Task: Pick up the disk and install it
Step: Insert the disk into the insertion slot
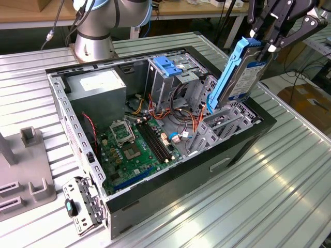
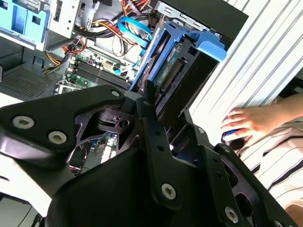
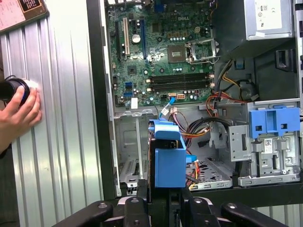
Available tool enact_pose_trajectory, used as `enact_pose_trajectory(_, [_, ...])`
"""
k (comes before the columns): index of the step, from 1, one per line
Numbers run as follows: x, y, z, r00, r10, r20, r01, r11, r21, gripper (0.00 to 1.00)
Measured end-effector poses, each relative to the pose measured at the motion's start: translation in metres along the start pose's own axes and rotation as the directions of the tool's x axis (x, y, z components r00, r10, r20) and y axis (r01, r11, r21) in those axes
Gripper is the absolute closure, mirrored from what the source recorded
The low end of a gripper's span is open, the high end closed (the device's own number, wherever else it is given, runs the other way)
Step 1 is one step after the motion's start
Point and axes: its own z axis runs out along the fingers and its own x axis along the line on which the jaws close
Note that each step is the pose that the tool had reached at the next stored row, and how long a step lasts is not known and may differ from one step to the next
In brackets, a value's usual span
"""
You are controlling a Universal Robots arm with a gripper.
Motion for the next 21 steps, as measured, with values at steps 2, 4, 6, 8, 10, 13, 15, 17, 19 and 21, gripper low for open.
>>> enact_pose_trajectory(2, [0.0019,-0.0002,0.0000,1.0000,0.000,0.0000,0.000,1.0000,0.0000,0.65])
enact_pose_trajectory(4, [0.0045,-0.0004,0.0001,1.0000,0.000,0.0001,0.000,1.0000,0.0000,0.65])
enact_pose_trajectory(6, [0.0062,-0.0005,0.0001,1.0000,0.000,0.0002,0.000,1.0000,0.0000,0.65])
enact_pose_trajectory(8, [0.0063,-0.0005,0.0001,1.0000,0.000,0.0001,0.000,1.0000,0.0000,0.65])
enact_pose_trajectory(10, [0.0064,-0.0005,0.0001,1.0000,0.000,0.0001,0.000,1.0000,0.0000,0.65])
enact_pose_trajectory(13, [0.0065,-0.0006,0.0001,1.0000,0.000,0.0001,0.000,1.0000,0.0000,0.65])
enact_pose_trajectory(15, [0.0065,-0.0006,0.0001,1.0000,0.000,0.0001,0.000,1.0000,0.0000,0.65])
enact_pose_trajectory(17, [0.0065,-0.0005,0.0001,1.0000,0.000,0.0001,0.000,1.0000,0.0000,0.65])
enact_pose_trajectory(19, [0.0066,-0.0006,0.0001,1.0000,0.000,0.0001,0.000,1.0000,0.0000,0.65])
enact_pose_trajectory(21, [0.0066,-0.0006,0.0001,1.0000,0.000,0.0001,0.000,1.0000,0.0000,0.65])
